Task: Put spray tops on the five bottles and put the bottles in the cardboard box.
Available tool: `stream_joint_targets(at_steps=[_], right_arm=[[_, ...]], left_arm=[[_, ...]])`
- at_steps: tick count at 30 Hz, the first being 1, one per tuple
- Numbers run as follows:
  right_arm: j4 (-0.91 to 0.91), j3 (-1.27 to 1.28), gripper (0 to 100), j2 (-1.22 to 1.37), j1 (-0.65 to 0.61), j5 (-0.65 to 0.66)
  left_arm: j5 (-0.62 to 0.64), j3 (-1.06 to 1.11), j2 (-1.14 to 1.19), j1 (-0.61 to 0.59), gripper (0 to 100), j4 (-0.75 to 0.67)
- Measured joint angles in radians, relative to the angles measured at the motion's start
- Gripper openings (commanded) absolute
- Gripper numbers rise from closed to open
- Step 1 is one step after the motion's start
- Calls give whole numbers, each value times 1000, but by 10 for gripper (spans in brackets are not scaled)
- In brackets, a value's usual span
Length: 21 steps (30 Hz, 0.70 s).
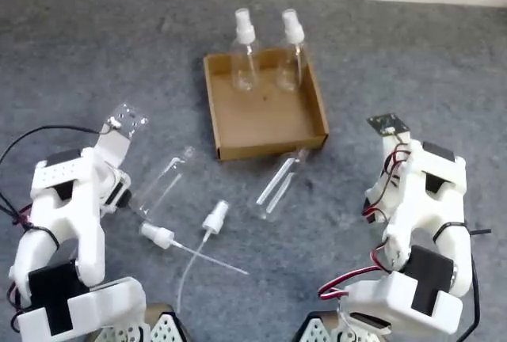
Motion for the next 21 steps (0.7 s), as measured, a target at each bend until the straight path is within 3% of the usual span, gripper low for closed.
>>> stream_joint_targets(at_steps=[12,21], right_arm=[[0,0,146,0,0,0],[2,5,146,-46,0,0]], left_arm=[[-32,63,-20,0,8,-5],[-23,-160,-20,-104,3,144]])
